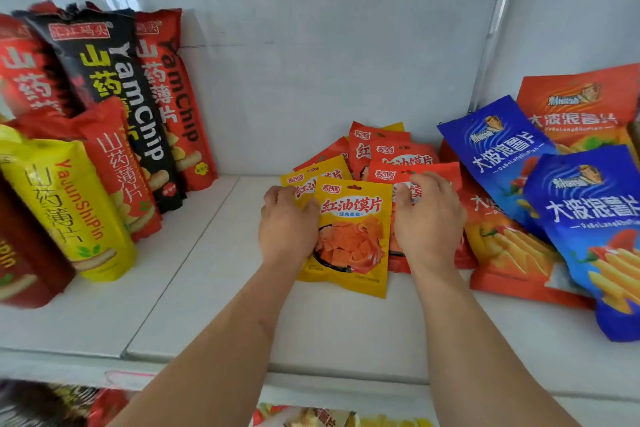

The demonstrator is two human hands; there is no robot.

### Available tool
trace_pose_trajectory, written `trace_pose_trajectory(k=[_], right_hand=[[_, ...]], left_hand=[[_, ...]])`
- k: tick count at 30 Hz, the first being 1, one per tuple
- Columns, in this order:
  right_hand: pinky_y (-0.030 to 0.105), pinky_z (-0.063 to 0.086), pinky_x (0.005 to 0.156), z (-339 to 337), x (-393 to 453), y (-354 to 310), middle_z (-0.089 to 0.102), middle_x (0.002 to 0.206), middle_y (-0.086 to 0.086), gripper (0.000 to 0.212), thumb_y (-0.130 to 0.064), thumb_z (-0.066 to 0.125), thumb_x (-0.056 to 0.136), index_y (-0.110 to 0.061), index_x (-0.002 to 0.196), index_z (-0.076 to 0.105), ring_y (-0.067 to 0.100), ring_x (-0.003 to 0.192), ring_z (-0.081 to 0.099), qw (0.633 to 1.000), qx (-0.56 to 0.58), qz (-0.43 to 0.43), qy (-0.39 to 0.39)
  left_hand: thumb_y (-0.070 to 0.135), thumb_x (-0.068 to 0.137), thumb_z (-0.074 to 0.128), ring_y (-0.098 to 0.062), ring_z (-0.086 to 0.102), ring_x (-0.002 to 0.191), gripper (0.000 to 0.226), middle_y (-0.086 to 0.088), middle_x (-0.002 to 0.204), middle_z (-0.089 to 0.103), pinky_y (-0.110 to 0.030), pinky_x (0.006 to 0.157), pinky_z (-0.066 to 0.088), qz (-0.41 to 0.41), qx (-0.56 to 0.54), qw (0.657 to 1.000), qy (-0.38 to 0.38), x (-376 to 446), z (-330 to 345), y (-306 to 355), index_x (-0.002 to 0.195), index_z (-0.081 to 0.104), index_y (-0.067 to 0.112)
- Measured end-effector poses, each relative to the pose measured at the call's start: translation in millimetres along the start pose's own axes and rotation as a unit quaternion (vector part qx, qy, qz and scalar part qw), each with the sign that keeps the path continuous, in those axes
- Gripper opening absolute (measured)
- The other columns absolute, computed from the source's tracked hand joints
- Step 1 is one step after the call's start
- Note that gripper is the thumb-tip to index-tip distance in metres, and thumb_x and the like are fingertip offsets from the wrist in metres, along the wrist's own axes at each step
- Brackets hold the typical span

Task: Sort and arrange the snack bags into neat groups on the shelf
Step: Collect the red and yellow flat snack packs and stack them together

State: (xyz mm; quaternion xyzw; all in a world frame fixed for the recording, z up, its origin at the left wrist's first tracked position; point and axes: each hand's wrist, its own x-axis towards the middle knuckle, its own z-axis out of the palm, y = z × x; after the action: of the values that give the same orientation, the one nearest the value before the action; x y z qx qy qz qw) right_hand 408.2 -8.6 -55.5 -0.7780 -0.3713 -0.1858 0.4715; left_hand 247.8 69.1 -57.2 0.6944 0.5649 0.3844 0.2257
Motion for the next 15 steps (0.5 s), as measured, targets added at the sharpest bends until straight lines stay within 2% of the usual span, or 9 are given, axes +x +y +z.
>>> trace_pose_trajectory(k=[2,6,8,10,11,13,15], right_hand=[[0.046,0.037,0.102,2,-3,-3,0.066,0.122,0.004,0.025,-0.031,0.06,0.093,-0.016,0.11,0.07,0.027,0.118,0.056,0.999,-0.019,-0.027,0.001],[0.05,0.03,0.107,6,-7,-12,0.066,0.121,0.005,0.023,-0.031,0.059,0.091,-0.016,0.103,0.071,0.027,0.123,0.054,0.997,-0.047,-0.06,0.01],[0.047,0.031,0.106,8,-9,-22,0.067,0.119,0.004,0.026,-0.033,0.055,0.092,-0.016,0.103,0.07,0.027,0.12,0.055,0.995,-0.034,-0.093,-0.019],[0.043,0.033,0.102,8,-15,-37,0.067,0.116,0.003,0.023,-0.031,0.056,0.092,-0.016,0.102,0.07,0.027,0.114,0.057,0.988,-0.015,-0.146,-0.041],[0.041,0.034,0.1,9,-20,-46,0.067,0.115,0.002,0.02,-0.029,0.058,0.092,-0.016,0.101,0.07,0.027,0.112,0.058,0.984,-0.002,-0.172,-0.051],[0.04,0.038,0.094,12,-34,-66,0.068,0.112,0.002,0.019,-0.028,0.057,0.092,-0.016,0.1,0.07,0.027,0.106,0.06,0.975,0.019,-0.209,-0.071],[0.04,0.042,0.088,17,-50,-84,0.07,0.107,0.002,0.022,-0.029,0.054,0.09,-0.016,0.098,0.07,0.029,0.101,0.062,0.969,0.033,-0.229,-0.091]], left_hand=[[0.037,0.1,0.05,-0.024,0.05,0.127,0.041,0.0,0.144,0.051,-0.038,0.098,0.043,0.043,0.069,0.997,0.006,-6,-8,-1,0.136,0.057,0.019],[0.036,0.102,0.048,-0.027,0.059,0.115,0.034,-0.002,0.128,0.065,-0.039,0.089,0.048,0.131,0.195,0.972,0.026,-16,-25,-16,0.125,0.066,0.018],[0.03,0.099,0.054,-0.031,0.067,0.098,0.028,-0.005,0.11,0.072,-0.041,0.076,0.052,0.19,0.215,0.957,0.047,-17,-34,-25,0.11,0.073,0.014],[0.026,0.088,0.06,-0.03,0.069,0.075,0.022,-0.004,0.088,0.074,-0.036,0.059,0.053,0.26,0.246,0.931,0.077,-17,-45,-35,0.09,0.077,0.012],[0.026,0.085,0.06,-0.029,0.069,0.068,0.021,-0.003,0.082,0.073,-0.034,0.055,0.053,0.289,0.262,0.916,0.097,-16,-51,-42,0.085,0.077,0.013],[0.028,0.089,0.052,-0.028,0.068,0.067,0.028,-0.002,0.08,0.072,-0.033,0.056,0.053,0.321,0.282,0.896,0.12,-14,-66,-55,0.083,0.076,0.013],[0.03,0.09,0.046,-0.029,0.068,0.071,0.034,-0.003,0.083,0.072,-0.035,0.059,0.053,0.332,0.28,0.892,0.127,-12,-84,-66,0.086,0.075,0.013]])
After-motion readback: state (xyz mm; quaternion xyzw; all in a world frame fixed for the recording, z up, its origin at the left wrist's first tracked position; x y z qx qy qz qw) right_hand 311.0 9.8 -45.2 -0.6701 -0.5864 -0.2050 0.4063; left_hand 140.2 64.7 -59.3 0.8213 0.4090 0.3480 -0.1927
